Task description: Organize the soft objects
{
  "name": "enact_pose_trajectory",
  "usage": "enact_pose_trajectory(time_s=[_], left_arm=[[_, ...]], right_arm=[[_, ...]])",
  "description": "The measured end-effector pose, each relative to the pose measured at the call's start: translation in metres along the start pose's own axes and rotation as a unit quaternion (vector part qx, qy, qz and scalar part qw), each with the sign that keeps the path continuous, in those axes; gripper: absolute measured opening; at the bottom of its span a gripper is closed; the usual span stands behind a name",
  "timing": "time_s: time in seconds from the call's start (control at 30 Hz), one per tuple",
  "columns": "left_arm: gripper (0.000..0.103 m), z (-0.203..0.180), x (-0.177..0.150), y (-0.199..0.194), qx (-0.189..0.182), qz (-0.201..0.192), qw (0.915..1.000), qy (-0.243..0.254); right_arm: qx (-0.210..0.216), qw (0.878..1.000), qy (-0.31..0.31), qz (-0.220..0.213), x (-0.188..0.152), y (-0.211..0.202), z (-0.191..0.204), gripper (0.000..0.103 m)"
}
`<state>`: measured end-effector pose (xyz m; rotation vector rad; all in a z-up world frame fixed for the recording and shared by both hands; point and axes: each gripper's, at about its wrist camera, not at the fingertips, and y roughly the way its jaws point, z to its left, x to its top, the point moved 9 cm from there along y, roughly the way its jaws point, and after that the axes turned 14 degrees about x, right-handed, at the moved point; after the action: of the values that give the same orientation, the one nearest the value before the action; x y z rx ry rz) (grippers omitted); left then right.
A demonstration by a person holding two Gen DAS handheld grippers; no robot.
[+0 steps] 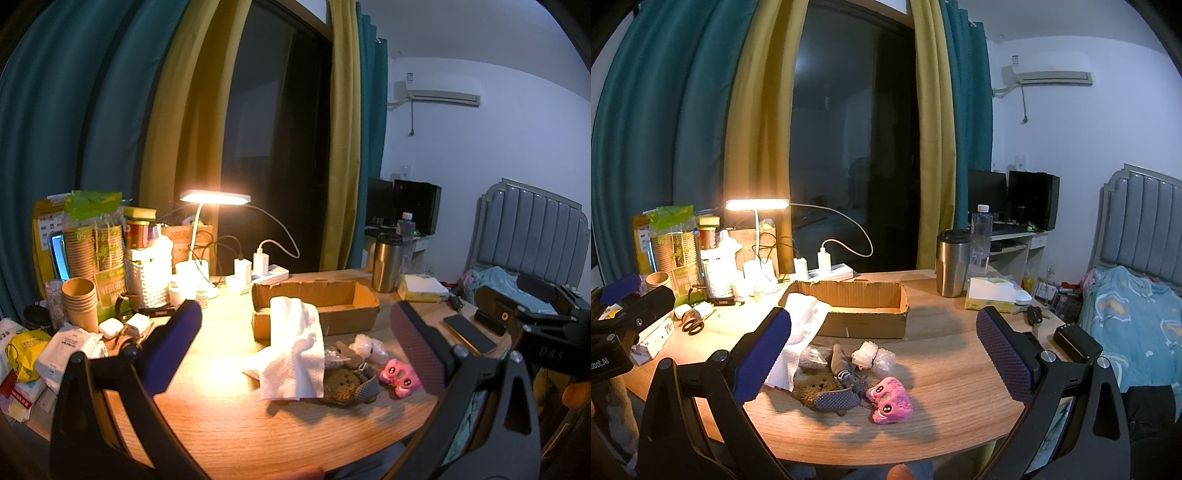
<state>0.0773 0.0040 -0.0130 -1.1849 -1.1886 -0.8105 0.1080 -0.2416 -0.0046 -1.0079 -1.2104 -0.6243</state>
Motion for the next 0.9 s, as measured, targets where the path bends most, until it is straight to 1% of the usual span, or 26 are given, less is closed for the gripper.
enact_pose_trajectory(time_s=[0.9], left_arm=[[0.103,0.0001,0.0005,0.0004,0.000,0.000,1.0000,0.000]], right_arm=[[0.002,1.000,0.000,0.001,-0.0024,0.0007,0.0027,0.102]])
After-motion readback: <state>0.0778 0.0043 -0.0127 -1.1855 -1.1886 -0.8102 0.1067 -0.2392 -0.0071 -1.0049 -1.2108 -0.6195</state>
